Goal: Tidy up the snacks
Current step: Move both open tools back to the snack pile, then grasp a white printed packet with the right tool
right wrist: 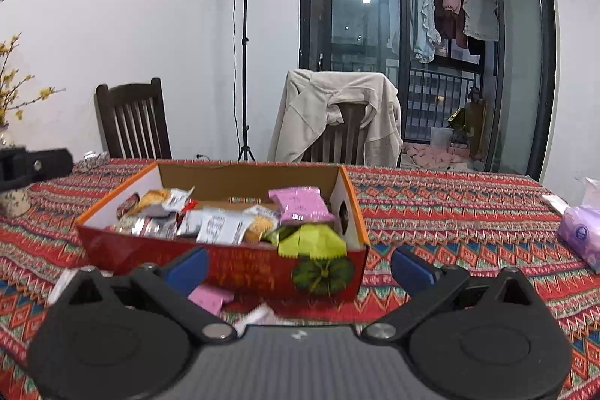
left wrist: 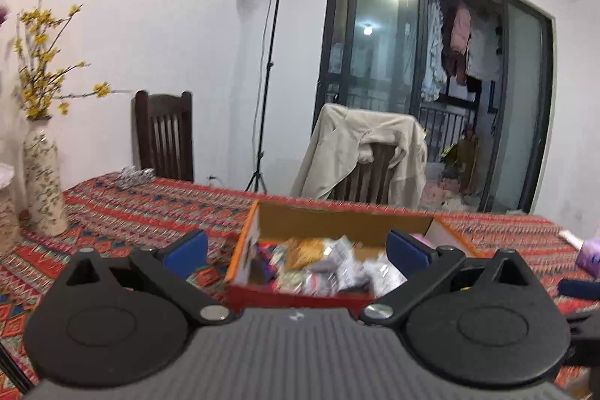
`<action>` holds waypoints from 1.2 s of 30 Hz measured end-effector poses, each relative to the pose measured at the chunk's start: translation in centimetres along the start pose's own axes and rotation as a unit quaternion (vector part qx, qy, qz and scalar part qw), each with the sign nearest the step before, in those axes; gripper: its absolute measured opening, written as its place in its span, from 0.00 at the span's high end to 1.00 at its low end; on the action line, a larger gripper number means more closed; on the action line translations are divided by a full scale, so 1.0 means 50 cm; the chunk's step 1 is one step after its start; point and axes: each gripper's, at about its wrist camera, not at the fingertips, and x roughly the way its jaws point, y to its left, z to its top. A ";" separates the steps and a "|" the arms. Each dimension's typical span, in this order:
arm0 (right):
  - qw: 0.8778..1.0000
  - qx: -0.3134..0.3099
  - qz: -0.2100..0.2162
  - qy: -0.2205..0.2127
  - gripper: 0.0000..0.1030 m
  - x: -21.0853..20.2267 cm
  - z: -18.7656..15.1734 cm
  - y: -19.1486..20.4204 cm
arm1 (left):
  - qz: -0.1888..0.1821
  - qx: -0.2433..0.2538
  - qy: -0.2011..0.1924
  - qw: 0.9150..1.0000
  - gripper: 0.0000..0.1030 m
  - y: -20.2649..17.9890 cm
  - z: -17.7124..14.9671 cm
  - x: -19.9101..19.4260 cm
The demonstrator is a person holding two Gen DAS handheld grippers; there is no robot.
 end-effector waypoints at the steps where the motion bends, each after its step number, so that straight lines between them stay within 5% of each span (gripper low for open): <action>1: 1.000 -0.001 0.000 0.003 0.00 -0.002 -0.008 0.002 | 0.004 0.000 0.006 1.000 0.00 0.010 -0.008 -0.002; 10: 0.999 -0.026 -0.001 0.045 0.00 0.005 -0.062 0.019 | 0.017 0.024 0.039 0.999 0.00 0.091 -0.067 -0.012; 16: 0.996 -0.045 -0.014 0.078 0.00 0.042 -0.078 0.034 | 0.007 -0.017 0.079 0.997 0.00 0.149 -0.107 0.026; 36: 0.987 -0.015 -0.030 0.159 0.00 0.192 -0.070 0.040 | 0.039 -0.046 0.092 0.994 0.00 0.181 -0.111 0.026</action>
